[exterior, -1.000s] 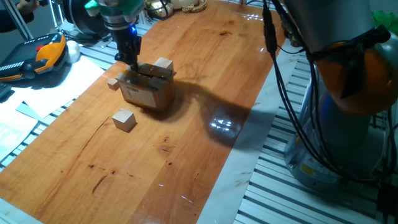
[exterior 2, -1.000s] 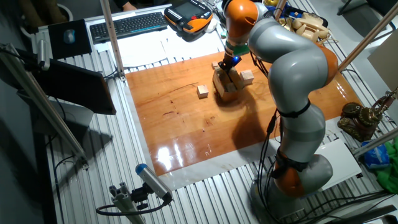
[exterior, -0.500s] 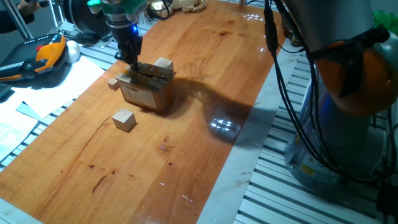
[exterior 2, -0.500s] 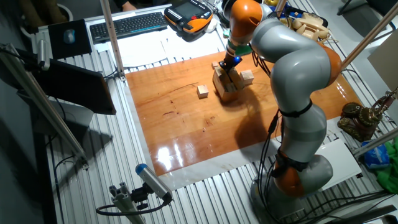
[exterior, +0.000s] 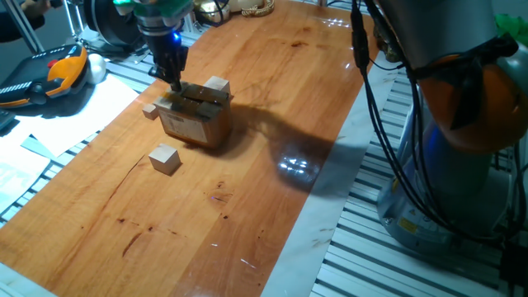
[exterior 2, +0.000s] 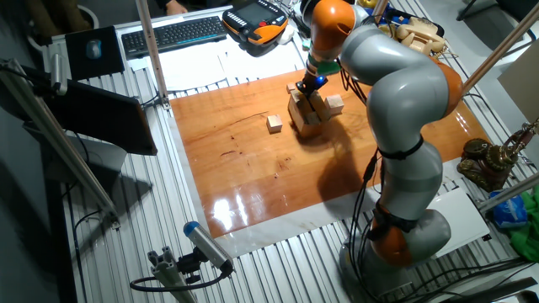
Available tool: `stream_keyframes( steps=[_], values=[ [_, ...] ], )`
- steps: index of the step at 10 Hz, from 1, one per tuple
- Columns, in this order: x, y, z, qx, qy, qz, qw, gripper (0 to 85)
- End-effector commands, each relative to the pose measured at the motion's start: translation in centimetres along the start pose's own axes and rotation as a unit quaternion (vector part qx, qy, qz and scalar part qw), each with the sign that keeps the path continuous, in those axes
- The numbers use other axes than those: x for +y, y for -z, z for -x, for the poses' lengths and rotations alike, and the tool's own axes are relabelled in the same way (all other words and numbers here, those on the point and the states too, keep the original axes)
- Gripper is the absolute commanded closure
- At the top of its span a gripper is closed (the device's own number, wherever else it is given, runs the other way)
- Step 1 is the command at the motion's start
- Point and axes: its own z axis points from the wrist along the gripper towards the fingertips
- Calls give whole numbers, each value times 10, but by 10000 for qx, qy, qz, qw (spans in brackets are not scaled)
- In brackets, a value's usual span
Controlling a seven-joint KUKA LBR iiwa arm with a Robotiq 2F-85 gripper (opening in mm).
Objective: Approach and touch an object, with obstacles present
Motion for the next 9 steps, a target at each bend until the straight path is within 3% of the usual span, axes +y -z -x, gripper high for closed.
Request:
stream_keyframes(
  steps=[1,2,3,6,9],
  values=[
    [-1,3,4,-51,-10,-51,10000,850],
    [0,2,10,-159,-8,-120,9998,850],
    [4,-1,17,-181,9,-189,9997,850],
    [-3,-8,41,-126,137,-91,9998,850],
    [-1,-14,48,-204,114,-69,9997,850]
  ],
)
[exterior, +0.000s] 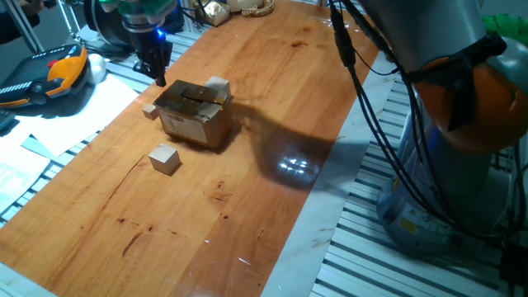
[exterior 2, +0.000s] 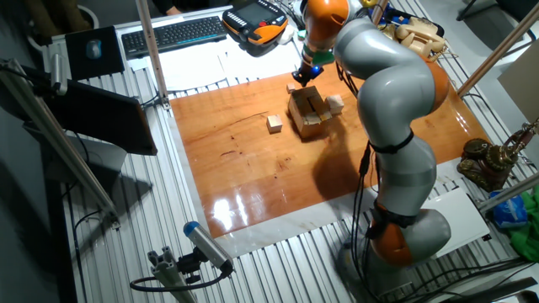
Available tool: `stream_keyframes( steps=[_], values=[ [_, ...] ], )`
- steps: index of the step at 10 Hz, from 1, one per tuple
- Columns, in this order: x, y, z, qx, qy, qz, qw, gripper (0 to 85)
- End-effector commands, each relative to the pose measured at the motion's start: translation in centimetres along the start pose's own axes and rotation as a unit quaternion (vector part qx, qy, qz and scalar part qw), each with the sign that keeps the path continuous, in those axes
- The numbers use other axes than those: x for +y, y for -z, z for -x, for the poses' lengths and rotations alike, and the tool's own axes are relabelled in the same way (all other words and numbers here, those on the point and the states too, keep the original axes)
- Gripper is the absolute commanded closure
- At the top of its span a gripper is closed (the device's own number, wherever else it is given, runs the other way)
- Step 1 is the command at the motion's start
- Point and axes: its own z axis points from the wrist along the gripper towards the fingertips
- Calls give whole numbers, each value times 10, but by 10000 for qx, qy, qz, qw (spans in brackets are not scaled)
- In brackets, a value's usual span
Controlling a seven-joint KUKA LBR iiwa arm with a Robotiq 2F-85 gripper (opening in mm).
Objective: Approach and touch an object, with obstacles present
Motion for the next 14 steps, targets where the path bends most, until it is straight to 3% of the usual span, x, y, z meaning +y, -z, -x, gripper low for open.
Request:
stream_keyframes(
  steps=[1,7,9,11,12,14],
  values=[
    [0,-2,2,-21,7,0,10000,850],
    [-1,-28,35,60,118,102,9999,850],
    [2,-36,34,-27,185,-31,9998,850],
    [1,-38,34,-245,354,-242,9988,850],
    [1,-42,34,-266,402,-268,9985,850],
    [2,-55,32,-284,335,-99,9990,850]
  ],
)
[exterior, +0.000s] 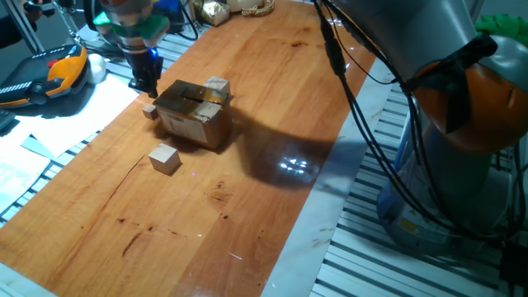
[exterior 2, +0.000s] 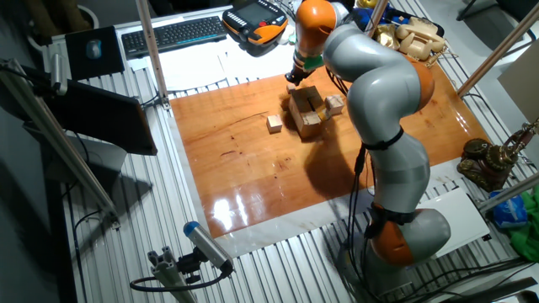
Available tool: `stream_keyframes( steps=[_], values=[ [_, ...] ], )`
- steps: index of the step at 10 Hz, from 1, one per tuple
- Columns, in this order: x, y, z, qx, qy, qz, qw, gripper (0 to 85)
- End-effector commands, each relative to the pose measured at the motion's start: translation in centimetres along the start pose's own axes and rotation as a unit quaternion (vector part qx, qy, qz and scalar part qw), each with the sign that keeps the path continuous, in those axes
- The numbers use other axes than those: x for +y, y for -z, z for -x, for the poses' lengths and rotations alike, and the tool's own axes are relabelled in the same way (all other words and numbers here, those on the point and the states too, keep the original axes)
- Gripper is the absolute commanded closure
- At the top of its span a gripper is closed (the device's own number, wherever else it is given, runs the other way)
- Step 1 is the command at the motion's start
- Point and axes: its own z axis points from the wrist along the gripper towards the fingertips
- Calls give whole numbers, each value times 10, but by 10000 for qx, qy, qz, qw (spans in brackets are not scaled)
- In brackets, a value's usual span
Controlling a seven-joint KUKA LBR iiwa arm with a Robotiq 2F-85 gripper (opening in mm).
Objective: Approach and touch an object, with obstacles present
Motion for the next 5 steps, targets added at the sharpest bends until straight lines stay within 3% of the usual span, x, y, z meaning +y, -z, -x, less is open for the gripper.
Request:
stream_keyframes(
  steps=[1,5],
  values=[
    [1,-3,-1,36,-69,58,10000,850],
    [3,-16,-2,62,-205,36,9998,850]
  ],
)
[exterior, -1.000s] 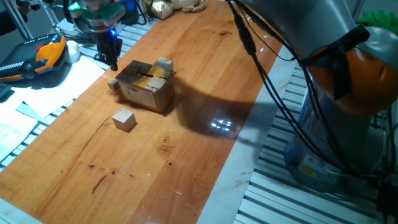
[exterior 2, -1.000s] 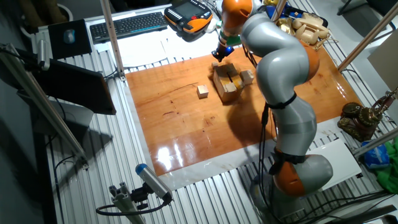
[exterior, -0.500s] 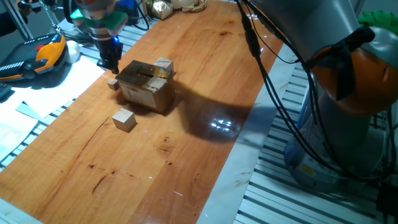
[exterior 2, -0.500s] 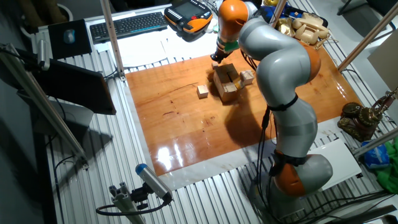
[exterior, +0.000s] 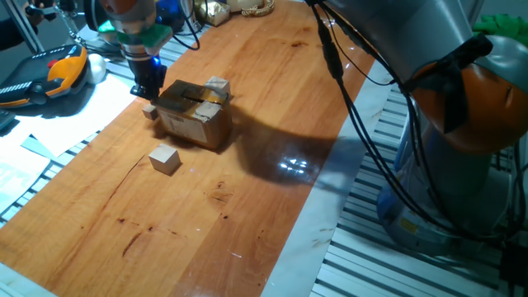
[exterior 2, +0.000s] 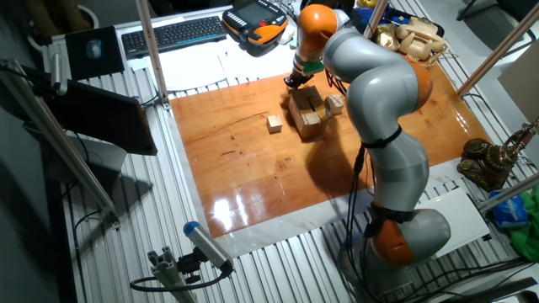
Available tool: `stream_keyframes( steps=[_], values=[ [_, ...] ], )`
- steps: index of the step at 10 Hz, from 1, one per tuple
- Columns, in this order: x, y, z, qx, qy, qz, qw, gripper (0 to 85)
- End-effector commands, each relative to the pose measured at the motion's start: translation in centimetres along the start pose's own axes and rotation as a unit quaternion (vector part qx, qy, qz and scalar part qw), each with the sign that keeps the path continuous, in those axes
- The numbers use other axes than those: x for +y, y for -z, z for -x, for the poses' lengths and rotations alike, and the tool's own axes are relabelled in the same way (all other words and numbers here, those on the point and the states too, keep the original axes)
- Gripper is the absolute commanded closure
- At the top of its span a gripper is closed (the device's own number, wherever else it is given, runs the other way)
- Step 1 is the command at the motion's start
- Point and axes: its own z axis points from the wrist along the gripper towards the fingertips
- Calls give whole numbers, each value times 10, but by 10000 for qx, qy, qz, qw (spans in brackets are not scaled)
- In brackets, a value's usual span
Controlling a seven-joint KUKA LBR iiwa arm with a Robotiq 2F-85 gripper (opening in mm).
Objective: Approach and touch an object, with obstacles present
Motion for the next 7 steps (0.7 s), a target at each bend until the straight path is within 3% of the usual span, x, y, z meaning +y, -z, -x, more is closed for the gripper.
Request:
stream_keyframes(
  steps=[1,7],
  values=[
    [0,-2,0,9,-25,-21,10000,850],
    [-2,-23,0,-14,-148,-15,9999,850]
  ],
)
